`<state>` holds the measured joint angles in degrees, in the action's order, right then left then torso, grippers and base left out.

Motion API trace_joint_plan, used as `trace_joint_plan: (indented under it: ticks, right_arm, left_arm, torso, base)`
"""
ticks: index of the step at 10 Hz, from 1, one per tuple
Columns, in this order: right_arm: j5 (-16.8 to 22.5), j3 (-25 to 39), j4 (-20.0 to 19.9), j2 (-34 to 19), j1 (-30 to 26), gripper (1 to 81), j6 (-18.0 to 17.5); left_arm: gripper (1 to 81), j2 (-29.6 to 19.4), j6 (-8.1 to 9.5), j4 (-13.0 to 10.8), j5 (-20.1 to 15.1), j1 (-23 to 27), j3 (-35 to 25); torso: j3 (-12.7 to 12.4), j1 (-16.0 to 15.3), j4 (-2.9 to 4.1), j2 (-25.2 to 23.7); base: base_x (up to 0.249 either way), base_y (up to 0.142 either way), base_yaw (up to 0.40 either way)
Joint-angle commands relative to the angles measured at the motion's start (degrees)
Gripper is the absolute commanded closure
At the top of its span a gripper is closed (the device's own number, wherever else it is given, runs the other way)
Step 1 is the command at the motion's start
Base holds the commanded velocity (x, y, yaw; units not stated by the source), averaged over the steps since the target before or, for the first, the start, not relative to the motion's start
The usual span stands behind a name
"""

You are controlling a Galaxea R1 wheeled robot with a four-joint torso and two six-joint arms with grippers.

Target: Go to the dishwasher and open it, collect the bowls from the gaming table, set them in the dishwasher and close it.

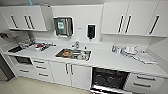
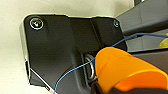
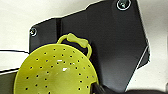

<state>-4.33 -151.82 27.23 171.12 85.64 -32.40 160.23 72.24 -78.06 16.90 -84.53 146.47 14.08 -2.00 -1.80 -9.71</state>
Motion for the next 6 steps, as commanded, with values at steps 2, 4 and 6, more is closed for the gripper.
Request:
trace_joint_plan:
  ticks: [2,4,6]
  right_arm:
    - [2.7,0.2,0.5,-0.2,-1.8,81.1,0.1]
    - [2.7,0.2,0.5,-0.1,-1.8,81.1,0.1]
    - [2.7,0.2,0.5,-0.1,-1.9,81.1,0.1]
  left_arm:
    - [81.1,-1.0,0.18,-0.3,-1.2,1.5,-0.1]
    - [81.1,-1.0,0.18,-0.3,-1.1,1.5,-0.1]
    - [81.1,-1.0,0.18,-0.3,-1.1,1.5,-0.1]
  torso:
    - [0.0,0.0,0.00,0.0]
    - [0.0,0.0,0.00,0.0]
    - [0.0,0.0,0.00,0.0]
  base:
    - [0.123,-0.074,0.000]
    - [0.123,-0.074,0.000]
    - [0.123,-0.074,0.000]
